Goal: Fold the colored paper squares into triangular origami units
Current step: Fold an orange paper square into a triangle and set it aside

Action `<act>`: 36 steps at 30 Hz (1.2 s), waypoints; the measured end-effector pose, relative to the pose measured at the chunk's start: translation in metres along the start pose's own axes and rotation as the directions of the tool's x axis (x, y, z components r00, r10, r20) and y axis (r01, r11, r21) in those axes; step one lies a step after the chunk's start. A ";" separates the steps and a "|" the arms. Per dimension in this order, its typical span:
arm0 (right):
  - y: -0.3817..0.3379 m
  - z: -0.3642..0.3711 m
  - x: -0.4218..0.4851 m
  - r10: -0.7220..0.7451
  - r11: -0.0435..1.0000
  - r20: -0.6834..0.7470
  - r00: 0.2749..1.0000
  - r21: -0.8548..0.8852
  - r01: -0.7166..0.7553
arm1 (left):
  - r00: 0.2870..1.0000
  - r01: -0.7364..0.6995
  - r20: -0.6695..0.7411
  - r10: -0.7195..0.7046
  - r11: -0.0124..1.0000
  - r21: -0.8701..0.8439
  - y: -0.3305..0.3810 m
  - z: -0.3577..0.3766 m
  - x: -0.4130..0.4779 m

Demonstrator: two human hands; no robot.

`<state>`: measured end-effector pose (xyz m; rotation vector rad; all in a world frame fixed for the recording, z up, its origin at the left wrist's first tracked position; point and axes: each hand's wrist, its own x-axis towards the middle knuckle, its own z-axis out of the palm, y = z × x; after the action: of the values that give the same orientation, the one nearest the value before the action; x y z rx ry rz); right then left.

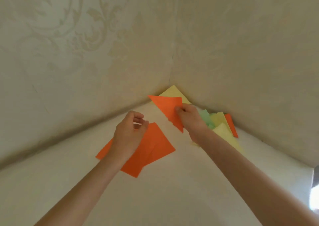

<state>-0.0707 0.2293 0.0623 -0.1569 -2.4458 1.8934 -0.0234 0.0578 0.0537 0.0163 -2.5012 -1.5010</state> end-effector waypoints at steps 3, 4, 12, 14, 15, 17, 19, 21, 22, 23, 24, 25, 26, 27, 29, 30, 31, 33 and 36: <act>-0.002 -0.005 0.055 -0.026 0.989 -0.049 0.998 -0.149 0.018 | 0.969 -0.246 0.146 0.200 0.838 0.488 -0.023 -0.003 0.003; 0.001 -0.004 0.070 -0.035 0.979 -0.062 0.997 -0.202 0.022 | 0.961 -0.275 0.184 0.207 0.801 0.532 -0.030 -0.003 0.002; 0.031 0.011 0.121 -0.169 0.867 -0.095 0.981 -0.487 0.102 | 0.936 -0.349 0.229 0.266 0.770 0.535 -0.061 0.006 0.001; 0.037 0.014 0.127 -0.215 0.786 -0.096 0.972 -0.608 0.113 | 0.932 -0.362 0.226 0.283 0.744 0.561 -0.062 0.006 0.001; 0.041 0.015 0.129 -0.243 0.711 -0.096 0.965 -0.694 0.111 | 0.929 -0.371 0.224 0.296 0.730 0.574 -0.064 0.007 0.001; 0.046 0.016 0.129 -0.312 0.553 -0.110 0.944 -0.829 0.086 | 0.925 -0.379 0.227 0.304 0.718 0.584 -0.064 0.007 0.001; 0.044 0.016 0.125 -0.400 0.456 -0.077 0.913 -0.881 0.125 | 0.923 -0.384 0.232 0.307 0.713 0.587 -0.064 0.007 0.000; 0.038 0.017 0.120 -0.447 0.344 0.071 0.892 -0.907 0.244 | 0.923 -0.385 0.235 0.305 0.711 0.589 -0.062 0.007 -0.001; 0.036 0.019 0.117 -0.439 0.290 0.150 0.886 -0.910 0.298 | 0.923 -0.384 0.237 0.302 0.711 0.589 -0.062 0.006 -0.001; 0.034 0.020 0.114 -0.428 0.246 0.207 0.880 -0.910 0.333 | 0.923 -0.385 0.236 0.304 0.711 0.588 -0.062 0.006 -0.001; 0.033 0.022 0.111 -0.426 0.210 0.237 0.873 -0.913 0.351 | 0.924 -0.382 0.236 0.301 0.712 0.589 -0.061 0.006 -0.002; 0.034 0.023 0.109 -0.435 0.182 0.247 0.866 -0.917 0.354 | 0.925 -0.380 0.236 0.297 0.712 0.591 -0.060 0.005 -0.002; 0.035 0.024 0.107 -0.442 0.169 0.243 0.864 -0.923 0.346 | 0.927 -0.375 0.240 0.289 0.712 0.594 -0.059 0.005 -0.002; 0.037 0.025 0.107 -0.442 0.173 0.230 0.867 -0.926 0.334 | 0.928 -0.373 0.242 0.284 0.713 0.594 -0.059 0.005 -0.002; 0.039 0.023 0.110 -0.414 0.205 0.197 0.889 -0.931 0.301 | 0.929 -0.370 0.244 0.278 0.714 0.594 -0.058 0.005 -0.002; 0.038 0.021 0.112 -0.390 0.221 0.181 0.903 -0.933 0.283 | 0.929 -0.371 0.242 0.281 0.711 0.597 -0.059 0.005 -0.002; 0.037 0.019 0.114 -0.362 0.236 0.171 0.916 -0.934 0.268 | 0.926 -0.376 0.237 0.293 0.707 0.599 -0.060 0.005 -0.002; 0.033 0.017 0.115 -0.334 0.249 0.186 0.924 -0.928 0.277 | 0.927 -0.374 0.224 0.300 0.716 0.590 -0.059 0.005 -0.002; 0.022 0.013 0.100 -0.410 0.218 0.296 0.862 -0.887 0.408 | 0.932 -0.354 0.136 0.337 0.759 0.546 -0.050 -0.001 -0.002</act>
<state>-0.1706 0.2329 0.0346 0.4432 -2.8056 0.0651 -0.0267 0.0330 0.0103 -0.3565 -2.6832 -0.5868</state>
